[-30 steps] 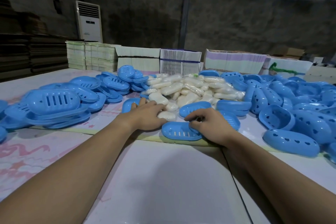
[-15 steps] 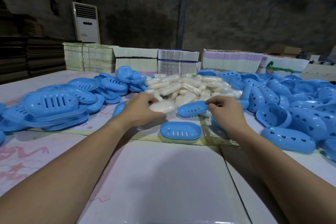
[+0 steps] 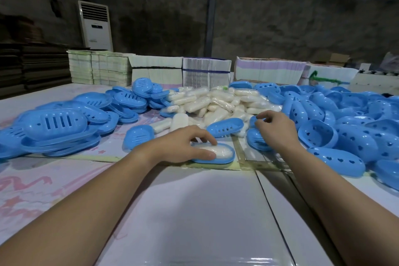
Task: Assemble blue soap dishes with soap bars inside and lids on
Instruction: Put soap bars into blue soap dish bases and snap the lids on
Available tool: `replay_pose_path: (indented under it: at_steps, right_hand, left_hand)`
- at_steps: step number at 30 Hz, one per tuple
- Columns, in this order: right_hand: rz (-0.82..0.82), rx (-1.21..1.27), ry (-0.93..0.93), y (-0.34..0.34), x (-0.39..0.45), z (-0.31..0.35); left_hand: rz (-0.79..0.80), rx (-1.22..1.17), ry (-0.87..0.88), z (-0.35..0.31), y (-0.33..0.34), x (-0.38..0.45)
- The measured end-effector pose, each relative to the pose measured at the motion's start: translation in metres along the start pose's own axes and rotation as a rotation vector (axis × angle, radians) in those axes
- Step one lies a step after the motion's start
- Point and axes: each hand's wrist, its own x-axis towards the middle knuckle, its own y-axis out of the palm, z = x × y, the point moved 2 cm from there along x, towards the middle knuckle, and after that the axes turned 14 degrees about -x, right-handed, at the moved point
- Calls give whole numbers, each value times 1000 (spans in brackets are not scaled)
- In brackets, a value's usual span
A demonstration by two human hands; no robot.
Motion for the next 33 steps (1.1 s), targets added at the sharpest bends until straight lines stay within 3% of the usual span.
replay_pose_path:
  at_steps: [7,14,20,26,33]
  right_hand:
    - [120,-249,8,2,0,-5]
    - [195,-411,-289,20,-14,13]
    - [41,-486,-80,-1,-2,0]
    - [-2,-606,133,-26,5,-21]
    - [-143,-518,276,-49,16,-47]
  left_hand:
    - [69,44,-31,2,-3,-2]
    - [-46,-8,-14,8,9,4]
    - [-63,-10,-12,9,11,5]
    - [-62,36,15,8,12,4]
    - [-78,18,10,8,13,4]
